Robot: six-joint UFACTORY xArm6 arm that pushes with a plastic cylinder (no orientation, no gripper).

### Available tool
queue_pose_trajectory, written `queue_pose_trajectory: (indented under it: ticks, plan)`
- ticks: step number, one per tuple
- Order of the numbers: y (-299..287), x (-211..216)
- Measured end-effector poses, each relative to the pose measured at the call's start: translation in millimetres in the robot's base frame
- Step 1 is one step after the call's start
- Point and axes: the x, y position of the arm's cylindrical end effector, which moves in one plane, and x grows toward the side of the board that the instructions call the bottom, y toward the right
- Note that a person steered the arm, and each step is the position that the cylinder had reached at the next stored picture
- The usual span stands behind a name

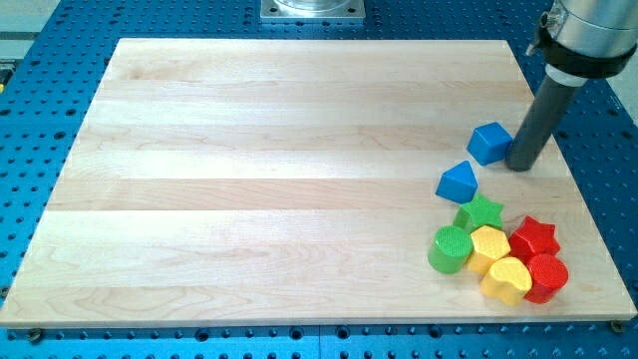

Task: Put the cube to the top left of the triangle

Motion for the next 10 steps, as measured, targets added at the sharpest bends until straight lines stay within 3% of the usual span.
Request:
queue_pose_trajectory:
  ticks: [2,3,4,7,8,9,10]
  plan:
    - [-32,-79]
    - [12,-41]
    - [16,-22]
    - [-80,-79]
    - [-68,-37]
    - [-99,-53]
    - [-131,-94]
